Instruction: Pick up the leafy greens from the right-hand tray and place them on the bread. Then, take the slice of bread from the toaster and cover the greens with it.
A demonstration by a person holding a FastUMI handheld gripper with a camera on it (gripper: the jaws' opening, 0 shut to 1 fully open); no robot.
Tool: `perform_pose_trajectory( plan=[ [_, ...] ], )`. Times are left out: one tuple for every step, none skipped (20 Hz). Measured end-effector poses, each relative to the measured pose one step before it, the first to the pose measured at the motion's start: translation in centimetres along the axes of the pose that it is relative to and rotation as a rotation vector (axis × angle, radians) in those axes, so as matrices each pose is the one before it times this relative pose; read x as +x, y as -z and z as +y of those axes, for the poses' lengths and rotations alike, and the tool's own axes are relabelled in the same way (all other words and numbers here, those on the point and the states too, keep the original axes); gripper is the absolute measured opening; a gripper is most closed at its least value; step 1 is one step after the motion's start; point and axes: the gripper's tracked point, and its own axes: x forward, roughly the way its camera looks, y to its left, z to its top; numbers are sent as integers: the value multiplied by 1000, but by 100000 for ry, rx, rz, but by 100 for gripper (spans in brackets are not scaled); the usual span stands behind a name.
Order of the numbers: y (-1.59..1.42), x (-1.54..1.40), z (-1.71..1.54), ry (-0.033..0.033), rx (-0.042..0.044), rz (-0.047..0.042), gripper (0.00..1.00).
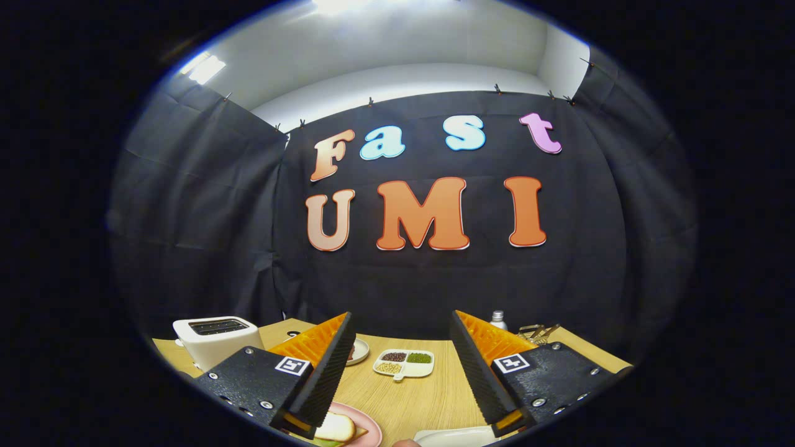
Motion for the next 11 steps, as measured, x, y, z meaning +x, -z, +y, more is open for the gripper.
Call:
perform_pose_trajectory(
  plan=[
    [-446, -177, -189, 677, -409, -606, 93],
    [-318, -73, -85, 329, 203, -355, 94],
    [-127, -195, 162, -67, 432, -360, 94],
    [-239, -101, 185, -705, 371, -796, 95],
    [-219, 18, 56, -277, -140, -339, 95],
    [-109, -68, -172, 802, -219, -343, 95],
    [-13, -43, -96, 414, -817, -230, 95],
    [40, 28, 39, 536, -518, 8, 95],
    [56, -131, 110, -173, -129, 283, 95],
    [30, -71, 308, -889, 473, 411, 95],
    [79, -179, 512, -1059, 313, 85, 95]
  ],
)
